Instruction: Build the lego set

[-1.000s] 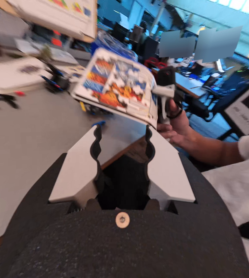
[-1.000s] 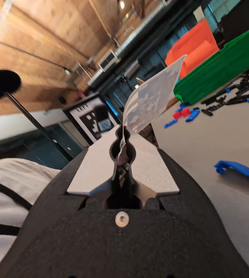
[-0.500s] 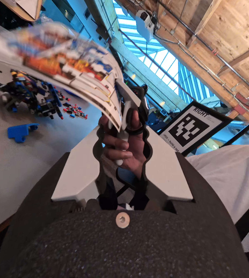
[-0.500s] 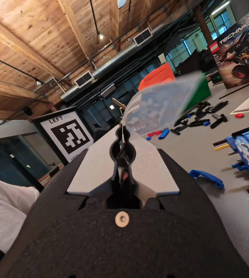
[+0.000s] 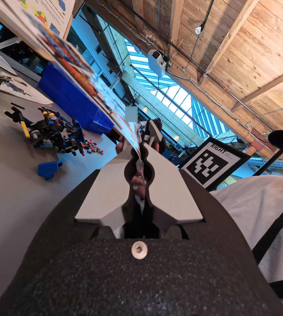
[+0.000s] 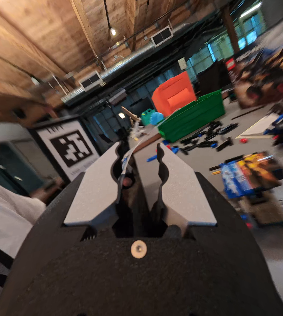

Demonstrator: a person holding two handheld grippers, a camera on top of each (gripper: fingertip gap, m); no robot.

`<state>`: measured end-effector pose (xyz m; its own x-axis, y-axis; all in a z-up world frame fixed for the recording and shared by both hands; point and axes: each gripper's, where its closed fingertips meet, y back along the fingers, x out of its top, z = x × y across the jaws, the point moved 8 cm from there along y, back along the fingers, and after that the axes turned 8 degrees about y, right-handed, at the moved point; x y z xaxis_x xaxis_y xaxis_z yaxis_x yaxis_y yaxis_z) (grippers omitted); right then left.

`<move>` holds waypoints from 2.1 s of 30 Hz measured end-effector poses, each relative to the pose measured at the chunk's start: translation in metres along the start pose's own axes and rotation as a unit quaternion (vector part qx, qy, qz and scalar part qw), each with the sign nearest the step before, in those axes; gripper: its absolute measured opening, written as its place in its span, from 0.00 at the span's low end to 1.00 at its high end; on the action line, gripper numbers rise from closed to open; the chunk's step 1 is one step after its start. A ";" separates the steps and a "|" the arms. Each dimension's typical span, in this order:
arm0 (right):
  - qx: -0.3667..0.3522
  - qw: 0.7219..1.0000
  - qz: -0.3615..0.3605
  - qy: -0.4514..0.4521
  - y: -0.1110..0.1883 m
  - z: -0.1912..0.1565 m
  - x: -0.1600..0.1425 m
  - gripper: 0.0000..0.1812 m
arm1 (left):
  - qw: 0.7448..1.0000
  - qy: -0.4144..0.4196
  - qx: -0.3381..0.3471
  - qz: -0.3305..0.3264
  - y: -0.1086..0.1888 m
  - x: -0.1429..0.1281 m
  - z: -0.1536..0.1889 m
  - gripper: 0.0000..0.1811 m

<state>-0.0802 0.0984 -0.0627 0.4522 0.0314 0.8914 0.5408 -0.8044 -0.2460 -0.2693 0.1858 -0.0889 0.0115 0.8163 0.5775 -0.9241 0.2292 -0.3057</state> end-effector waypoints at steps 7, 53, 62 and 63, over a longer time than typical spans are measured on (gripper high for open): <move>-0.032 0.980 -0.130 0.146 -0.003 -0.033 -0.001 0.15 | 1.000 -0.009 -0.011 -0.015 -0.001 -0.004 -0.002 0.00; 0.065 0.993 -0.089 -0.049 -0.002 -0.017 -0.027 0.00 | 0.997 -0.045 -0.008 -0.055 -0.003 -0.013 -0.003 0.03; 0.066 0.992 -0.088 -0.069 0.001 -0.011 -0.028 0.00 | 0.997 -0.045 -0.003 -0.055 -0.003 -0.014 -0.004 0.03; 0.067 0.991 -0.089 -0.069 0.001 -0.012 -0.028 0.00 | 0.997 -0.046 -0.004 -0.055 -0.003 -0.014 -0.004 0.03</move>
<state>-0.1004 0.0900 -0.0831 0.4294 0.2545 0.8665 0.7063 -0.6926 -0.1465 -0.2652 0.1756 -0.0988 0.0771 0.7348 0.6739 -0.9164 0.3185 -0.2425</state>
